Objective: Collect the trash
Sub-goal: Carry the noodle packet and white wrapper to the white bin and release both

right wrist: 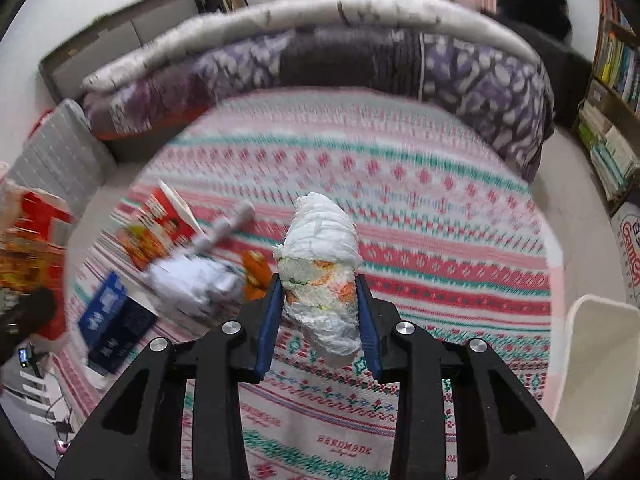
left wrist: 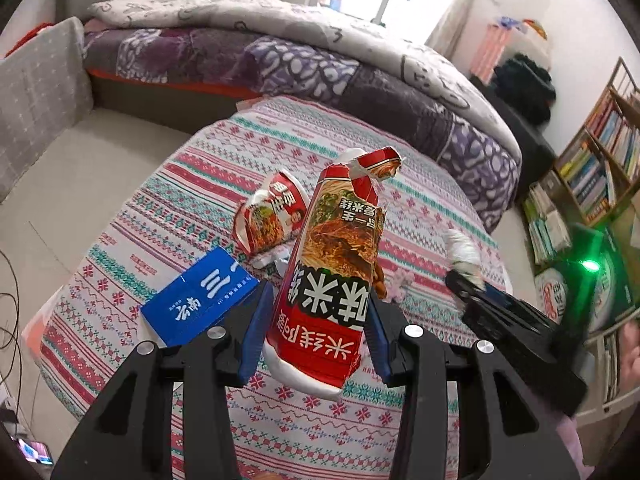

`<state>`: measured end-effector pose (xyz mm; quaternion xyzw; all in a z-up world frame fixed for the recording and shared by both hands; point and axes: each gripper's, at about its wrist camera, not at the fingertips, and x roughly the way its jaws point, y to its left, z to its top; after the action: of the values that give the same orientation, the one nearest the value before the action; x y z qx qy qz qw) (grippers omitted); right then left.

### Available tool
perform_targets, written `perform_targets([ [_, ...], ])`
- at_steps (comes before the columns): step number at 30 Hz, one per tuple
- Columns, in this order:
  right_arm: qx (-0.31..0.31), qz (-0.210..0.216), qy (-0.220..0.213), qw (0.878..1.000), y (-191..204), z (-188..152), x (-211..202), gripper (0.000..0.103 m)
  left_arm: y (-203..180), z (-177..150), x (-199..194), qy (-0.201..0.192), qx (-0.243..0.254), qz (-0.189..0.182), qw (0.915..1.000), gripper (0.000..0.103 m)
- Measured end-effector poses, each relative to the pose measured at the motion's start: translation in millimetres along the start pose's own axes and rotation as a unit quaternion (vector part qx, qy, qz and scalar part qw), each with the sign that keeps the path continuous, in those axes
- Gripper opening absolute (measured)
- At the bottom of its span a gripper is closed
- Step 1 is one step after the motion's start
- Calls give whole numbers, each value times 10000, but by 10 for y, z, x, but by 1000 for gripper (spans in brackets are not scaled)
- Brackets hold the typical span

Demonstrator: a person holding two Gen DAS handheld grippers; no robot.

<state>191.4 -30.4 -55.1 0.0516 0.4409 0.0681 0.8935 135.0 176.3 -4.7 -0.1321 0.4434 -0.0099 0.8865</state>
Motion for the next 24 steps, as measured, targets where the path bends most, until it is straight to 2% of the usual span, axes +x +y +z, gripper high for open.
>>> perform_targets([
  [6,159,-19,-518,9985,-13,-2,-333,34,-58,-12,-110,-369,-94,286,9989,44],
  [8,208,-56,-597,9980,-36,-26,-392,34,-45,-42,-135,-540,-330,294,9976,44],
  [10,227,-108,-668,9974,-59,-47,-447,34,-82,-102,-77,-481,-472,268,9974,44],
  [19,268,-191,-862,9957,-225,-70,-655,34,-338,-174,-81,-691,-274,362,9966,44],
  [24,338,-295,-917,9948,-352,-104,-738,34,-446,-199,-54,-683,-209,336,9969,44],
])
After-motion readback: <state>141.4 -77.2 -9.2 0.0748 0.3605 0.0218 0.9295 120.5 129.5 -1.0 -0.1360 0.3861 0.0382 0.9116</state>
